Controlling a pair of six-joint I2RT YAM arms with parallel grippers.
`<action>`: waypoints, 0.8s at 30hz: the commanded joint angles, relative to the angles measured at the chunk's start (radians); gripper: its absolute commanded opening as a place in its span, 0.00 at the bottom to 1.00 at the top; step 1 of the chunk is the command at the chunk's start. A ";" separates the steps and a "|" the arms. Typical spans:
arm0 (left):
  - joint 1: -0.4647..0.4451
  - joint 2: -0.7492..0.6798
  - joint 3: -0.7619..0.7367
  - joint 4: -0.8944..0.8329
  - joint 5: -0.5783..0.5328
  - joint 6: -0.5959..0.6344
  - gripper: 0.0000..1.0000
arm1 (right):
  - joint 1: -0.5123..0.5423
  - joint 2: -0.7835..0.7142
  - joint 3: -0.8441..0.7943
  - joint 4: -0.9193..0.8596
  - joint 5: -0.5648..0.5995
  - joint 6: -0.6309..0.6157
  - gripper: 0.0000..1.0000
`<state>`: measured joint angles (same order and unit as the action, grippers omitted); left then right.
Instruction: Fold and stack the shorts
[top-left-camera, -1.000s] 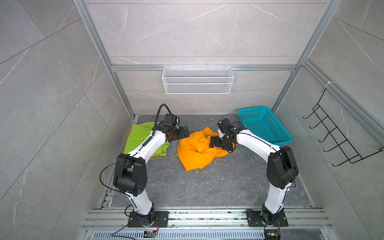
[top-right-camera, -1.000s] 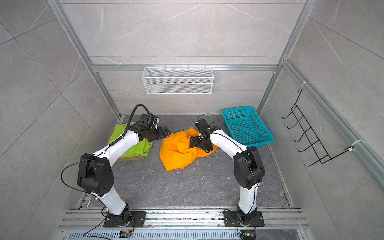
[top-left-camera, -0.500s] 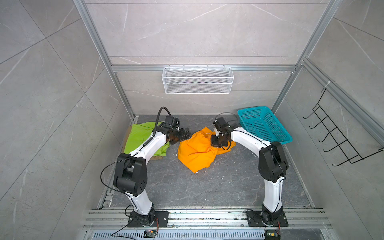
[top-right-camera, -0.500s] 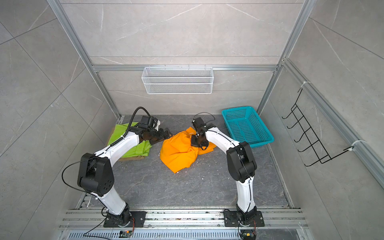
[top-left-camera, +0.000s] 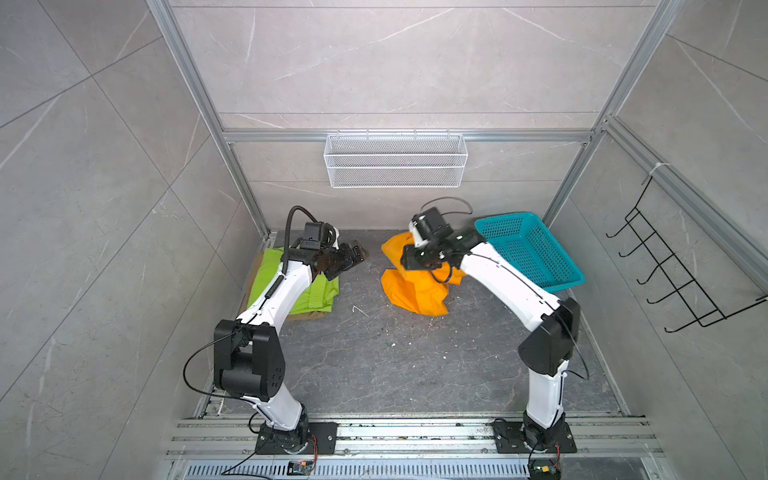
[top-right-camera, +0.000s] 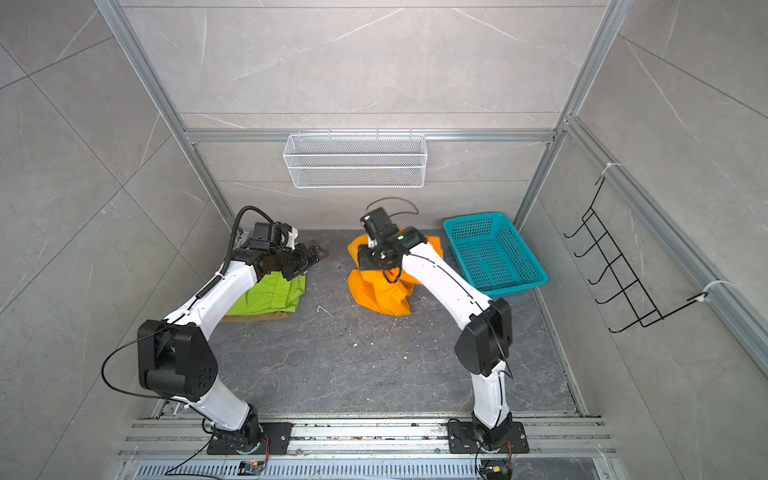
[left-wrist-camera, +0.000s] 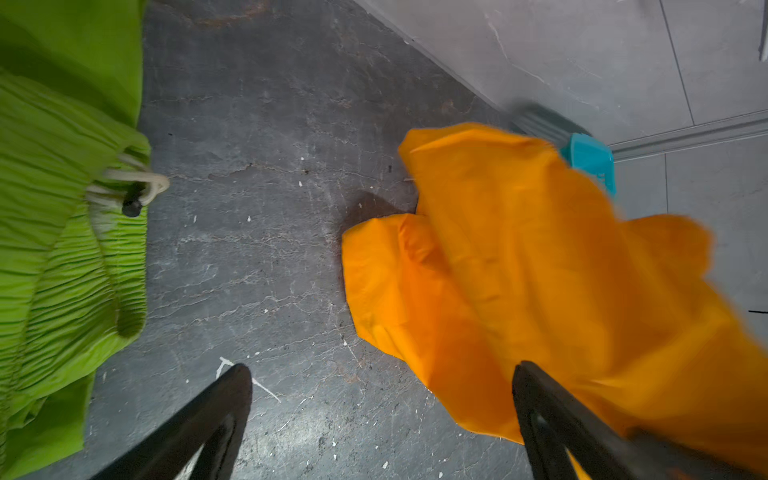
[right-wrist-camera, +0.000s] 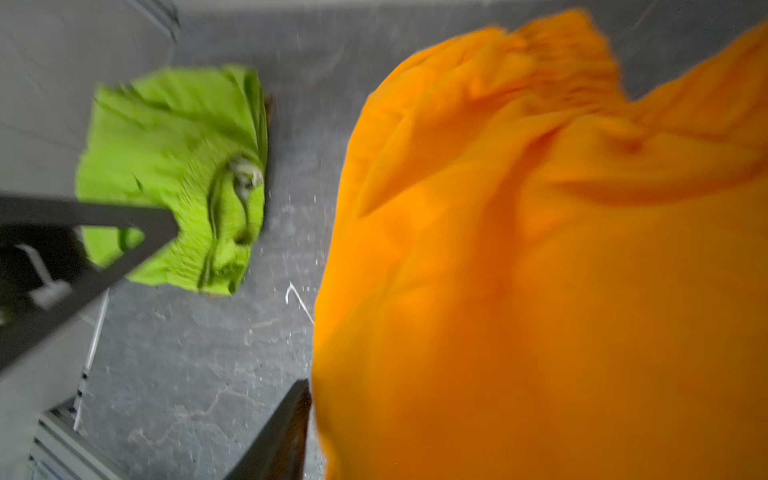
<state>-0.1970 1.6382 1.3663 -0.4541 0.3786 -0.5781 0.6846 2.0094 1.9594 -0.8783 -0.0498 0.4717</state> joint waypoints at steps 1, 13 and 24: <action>0.003 -0.046 -0.038 0.025 0.049 -0.017 1.00 | 0.018 -0.003 -0.099 0.007 -0.038 0.028 0.80; 0.018 -0.011 -0.072 0.049 0.085 -0.034 1.00 | -0.229 -0.201 -0.524 0.171 -0.018 0.027 1.00; -0.051 0.050 -0.043 0.040 0.090 -0.043 1.00 | -0.301 -0.035 -0.548 0.320 -0.138 0.050 0.41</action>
<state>-0.2348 1.6775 1.2865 -0.4328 0.4328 -0.6067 0.3801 1.9633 1.3987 -0.6189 -0.1280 0.5037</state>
